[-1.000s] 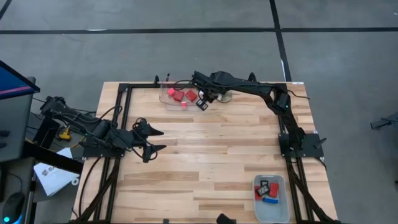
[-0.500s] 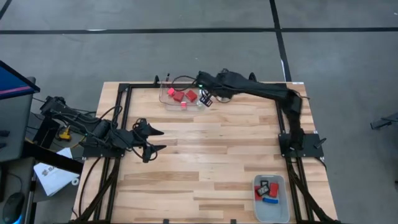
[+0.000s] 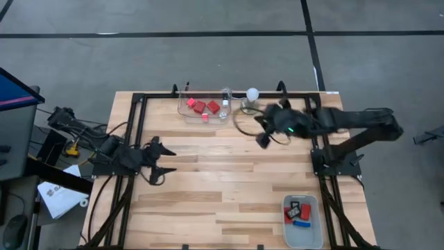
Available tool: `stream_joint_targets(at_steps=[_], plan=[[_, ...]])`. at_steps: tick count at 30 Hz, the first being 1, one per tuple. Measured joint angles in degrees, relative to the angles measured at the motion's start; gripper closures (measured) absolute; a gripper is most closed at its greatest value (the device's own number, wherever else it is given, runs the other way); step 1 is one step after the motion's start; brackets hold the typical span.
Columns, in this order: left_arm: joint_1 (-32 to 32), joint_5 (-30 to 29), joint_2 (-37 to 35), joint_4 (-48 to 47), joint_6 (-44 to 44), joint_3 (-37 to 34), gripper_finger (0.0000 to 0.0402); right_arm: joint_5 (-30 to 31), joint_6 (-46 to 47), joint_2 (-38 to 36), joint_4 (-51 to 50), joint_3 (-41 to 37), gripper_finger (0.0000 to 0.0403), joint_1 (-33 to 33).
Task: Pick & Place Office items
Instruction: Return to Home Position
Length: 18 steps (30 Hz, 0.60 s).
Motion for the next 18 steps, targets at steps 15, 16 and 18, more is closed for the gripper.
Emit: stream_joint_targets(at_steps=[15,16,18], plan=[[0.50,5.53,-20.01,26.73,28.53,-16.58,0.0105,6.05,-1.04,-19.88,39.25,-37.27,0.0403,13.57],[1.23,5.77,-20.57,26.98,28.88,-17.04,0.0105,6.05,-1.79,-19.75,41.25,-38.03,0.0403,13.41],[2.92,6.52,-21.72,26.92,28.96,-17.55,0.0105,6.06,-3.26,-19.01,43.87,-38.79,0.0403,12.87]])
